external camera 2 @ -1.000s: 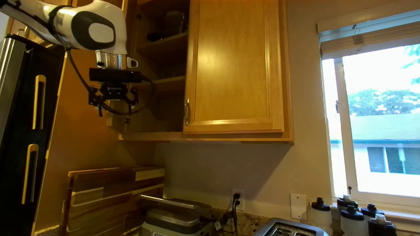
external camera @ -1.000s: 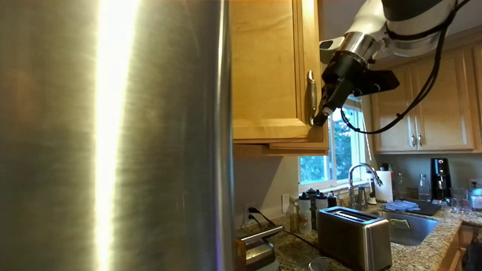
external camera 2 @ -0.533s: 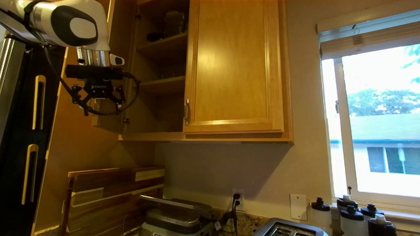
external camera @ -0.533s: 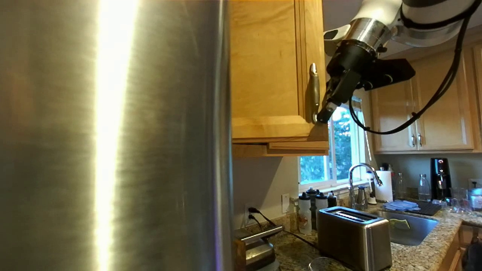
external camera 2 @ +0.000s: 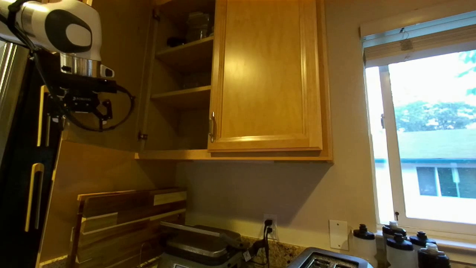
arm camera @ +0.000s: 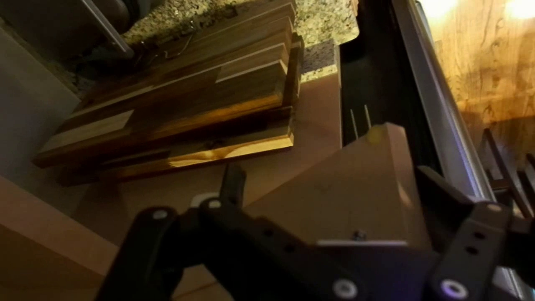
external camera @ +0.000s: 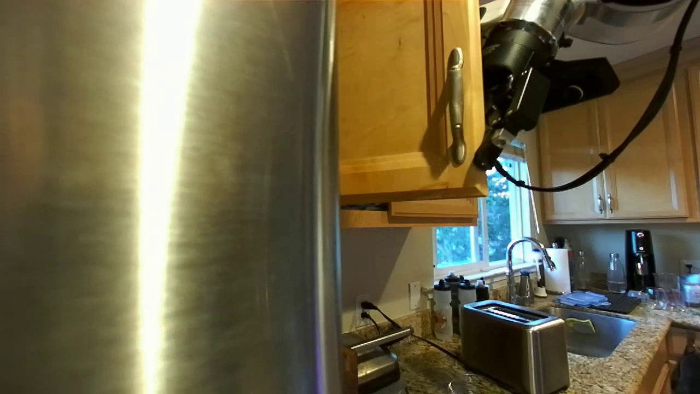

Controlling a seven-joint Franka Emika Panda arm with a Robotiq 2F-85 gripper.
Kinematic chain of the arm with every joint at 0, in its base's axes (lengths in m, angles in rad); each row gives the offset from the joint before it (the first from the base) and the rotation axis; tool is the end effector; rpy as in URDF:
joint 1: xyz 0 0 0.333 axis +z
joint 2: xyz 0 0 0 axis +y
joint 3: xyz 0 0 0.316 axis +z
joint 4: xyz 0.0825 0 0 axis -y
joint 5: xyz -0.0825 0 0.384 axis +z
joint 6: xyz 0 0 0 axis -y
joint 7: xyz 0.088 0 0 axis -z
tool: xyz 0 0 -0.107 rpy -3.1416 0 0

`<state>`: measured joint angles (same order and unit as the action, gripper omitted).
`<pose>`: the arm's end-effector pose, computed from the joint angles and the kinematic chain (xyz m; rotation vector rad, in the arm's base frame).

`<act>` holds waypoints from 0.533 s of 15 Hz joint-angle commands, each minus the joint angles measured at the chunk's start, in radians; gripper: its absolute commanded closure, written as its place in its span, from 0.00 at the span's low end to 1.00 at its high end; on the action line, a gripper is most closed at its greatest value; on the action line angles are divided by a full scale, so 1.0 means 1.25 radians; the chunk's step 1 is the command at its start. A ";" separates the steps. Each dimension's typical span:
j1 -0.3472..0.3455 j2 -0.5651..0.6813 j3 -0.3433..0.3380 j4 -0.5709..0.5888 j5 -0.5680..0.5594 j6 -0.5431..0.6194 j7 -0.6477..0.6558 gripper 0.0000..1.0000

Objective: Open the overhead cabinet doors

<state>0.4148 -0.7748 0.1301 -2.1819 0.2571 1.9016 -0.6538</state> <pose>0.2652 0.2078 0.7058 -2.4378 -1.6002 -0.7431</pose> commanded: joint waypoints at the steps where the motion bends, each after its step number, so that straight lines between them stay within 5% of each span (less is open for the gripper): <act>1: -0.013 0.056 -0.009 0.036 -0.025 -0.031 0.016 0.00; 8: -0.095 0.062 -0.026 0.034 -0.085 -0.099 0.106 0.00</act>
<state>0.3372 -0.7379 0.0955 -2.1591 0.1920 1.7854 -0.5958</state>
